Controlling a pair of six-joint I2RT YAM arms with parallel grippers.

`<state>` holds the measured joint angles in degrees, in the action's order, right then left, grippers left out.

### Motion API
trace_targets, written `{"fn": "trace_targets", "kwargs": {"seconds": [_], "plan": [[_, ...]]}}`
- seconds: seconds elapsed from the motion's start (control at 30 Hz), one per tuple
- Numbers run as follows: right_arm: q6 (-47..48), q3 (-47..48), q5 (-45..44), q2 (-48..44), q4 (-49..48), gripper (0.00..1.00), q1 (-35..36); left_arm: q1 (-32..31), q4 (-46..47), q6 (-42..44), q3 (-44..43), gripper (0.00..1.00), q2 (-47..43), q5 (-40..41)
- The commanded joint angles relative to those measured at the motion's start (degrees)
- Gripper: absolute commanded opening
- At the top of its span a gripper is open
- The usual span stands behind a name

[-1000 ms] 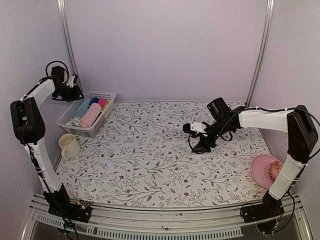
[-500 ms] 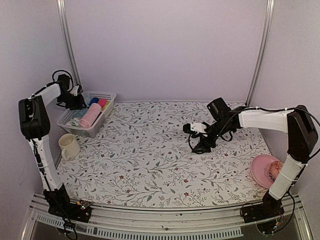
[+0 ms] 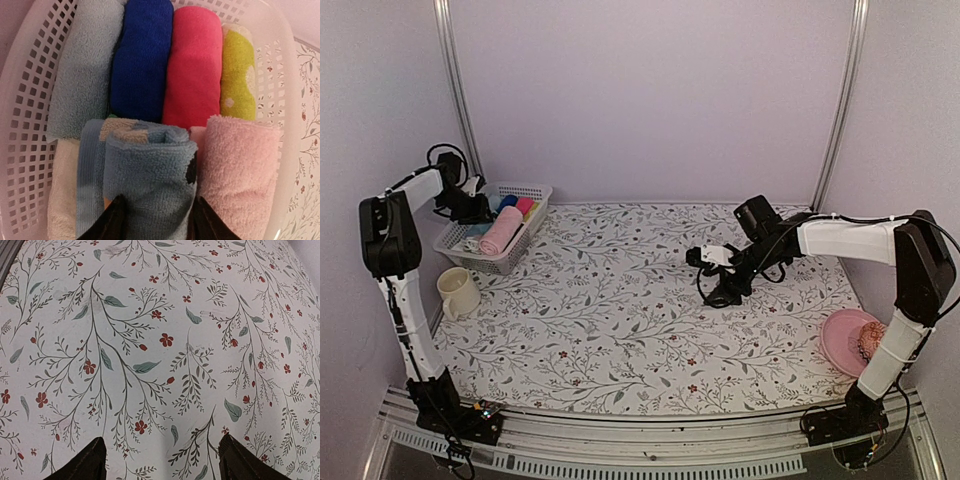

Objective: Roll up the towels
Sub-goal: Adjust the towel in the bin.

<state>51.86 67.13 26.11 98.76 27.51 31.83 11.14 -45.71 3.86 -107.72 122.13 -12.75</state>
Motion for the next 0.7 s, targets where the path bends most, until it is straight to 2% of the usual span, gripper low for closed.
{"fn": "trace_targets", "kwargs": {"seconds": [0.0,0.23,0.43,0.67], "plan": [[-0.11,1.66,0.82,0.89,0.79,0.77,-0.11,-0.33,0.10,0.98,0.55,0.45,-1.71,1.45],[-0.31,1.68,0.62,1.15,0.86,0.77,-0.11,-0.40,5.03,-0.12,1.88,0.46,-6.10,-2.70],[-0.25,1.68,0.52,1.19,0.86,0.77,-0.10,-1.77,1.50,-0.36,0.70,0.46,-5.88,-4.66],[-0.11,1.68,0.61,0.98,1.01,0.77,-0.06,-1.90,-1.87,-0.43,0.57,0.44,-4.02,-3.36]]}}
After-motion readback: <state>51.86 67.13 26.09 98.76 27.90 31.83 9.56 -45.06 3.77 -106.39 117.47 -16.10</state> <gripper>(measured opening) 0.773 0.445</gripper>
